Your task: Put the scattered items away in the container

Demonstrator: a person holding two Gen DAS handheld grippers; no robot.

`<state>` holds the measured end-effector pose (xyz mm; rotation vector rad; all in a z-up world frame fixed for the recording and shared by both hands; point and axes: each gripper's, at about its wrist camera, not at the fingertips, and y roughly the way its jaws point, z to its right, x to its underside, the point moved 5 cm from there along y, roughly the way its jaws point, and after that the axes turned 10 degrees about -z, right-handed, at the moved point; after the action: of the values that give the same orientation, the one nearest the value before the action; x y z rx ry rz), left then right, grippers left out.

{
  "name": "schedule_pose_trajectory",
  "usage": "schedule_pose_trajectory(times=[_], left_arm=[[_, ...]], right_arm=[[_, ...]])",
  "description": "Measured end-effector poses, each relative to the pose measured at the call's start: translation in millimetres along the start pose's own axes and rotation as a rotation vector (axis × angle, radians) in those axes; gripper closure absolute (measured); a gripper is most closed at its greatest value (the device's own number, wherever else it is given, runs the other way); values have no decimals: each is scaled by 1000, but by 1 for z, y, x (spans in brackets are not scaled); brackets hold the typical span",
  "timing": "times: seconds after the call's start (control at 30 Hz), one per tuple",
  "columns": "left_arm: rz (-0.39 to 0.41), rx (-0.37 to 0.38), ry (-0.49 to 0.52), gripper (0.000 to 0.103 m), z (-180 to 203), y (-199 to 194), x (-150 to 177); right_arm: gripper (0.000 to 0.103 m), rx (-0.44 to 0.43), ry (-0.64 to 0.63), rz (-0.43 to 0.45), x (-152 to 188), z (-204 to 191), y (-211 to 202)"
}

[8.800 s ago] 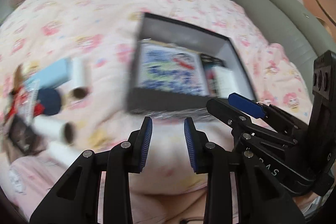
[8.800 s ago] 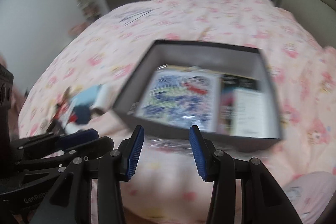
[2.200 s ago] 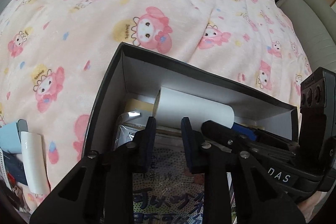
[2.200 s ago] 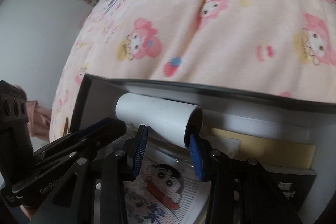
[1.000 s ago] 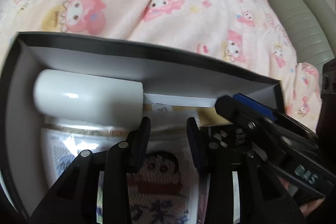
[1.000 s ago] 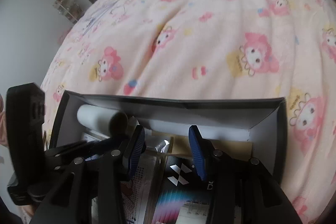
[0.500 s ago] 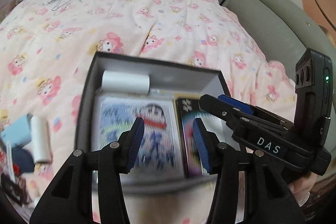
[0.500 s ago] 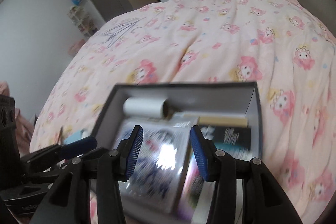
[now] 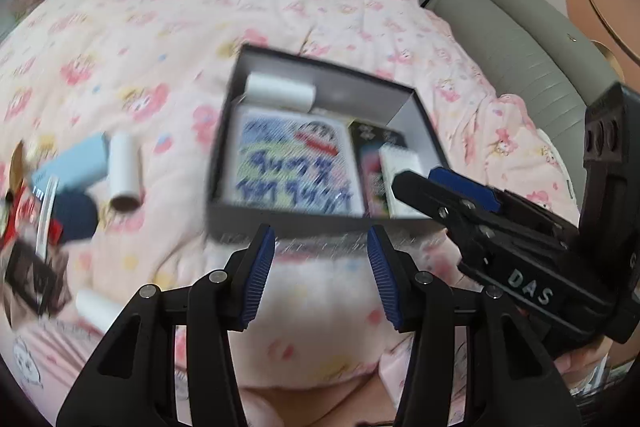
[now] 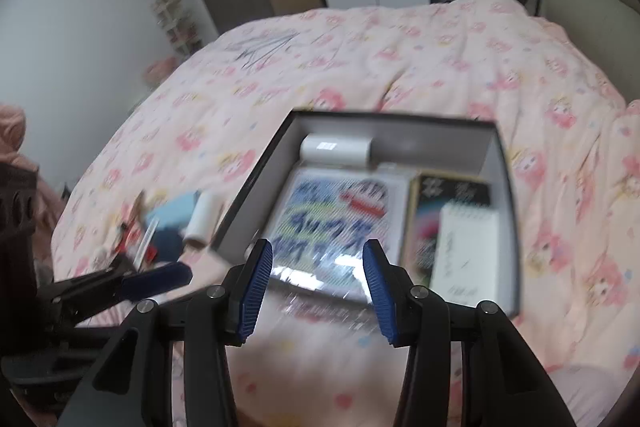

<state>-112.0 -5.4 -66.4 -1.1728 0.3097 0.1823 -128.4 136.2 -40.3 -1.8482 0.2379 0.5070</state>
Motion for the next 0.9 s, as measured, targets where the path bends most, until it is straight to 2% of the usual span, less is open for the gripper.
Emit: schedule_pose_trajectory(times=[0.07,0.13,0.23,0.37,0.5,0.6,0.7,0.83,0.9], left_arm=[[-19,-14,-18,53,-15,0,7],[-40,-75,-39,53,-33,1,13],[-81,-162,-120,53,-72,4,19],[-109,-162,-267,53,-129,6,27],[-111,-216,-357,53,-172,4,32],[-121,-255,-415,53,-198,5,36],[-131,-296,-436,53,-222,11,40],[-145,-293,-442,53,-238,23,46],[-139,-268,-431,48,-238,24,46]], right_arm=[[60,-40,7,0,10,-9,5],[60,-70,2,-10,18,-19,16],[60,-118,-2,-98,34,-40,44],[60,-176,-39,-215,56,-75,80],[60,-195,-81,-302,72,-104,108],[60,-259,-80,-372,81,-125,125],[59,-317,-71,-424,86,-145,143],[59,-301,-86,-495,93,-163,173],[59,-321,-70,-498,95,-165,183]])
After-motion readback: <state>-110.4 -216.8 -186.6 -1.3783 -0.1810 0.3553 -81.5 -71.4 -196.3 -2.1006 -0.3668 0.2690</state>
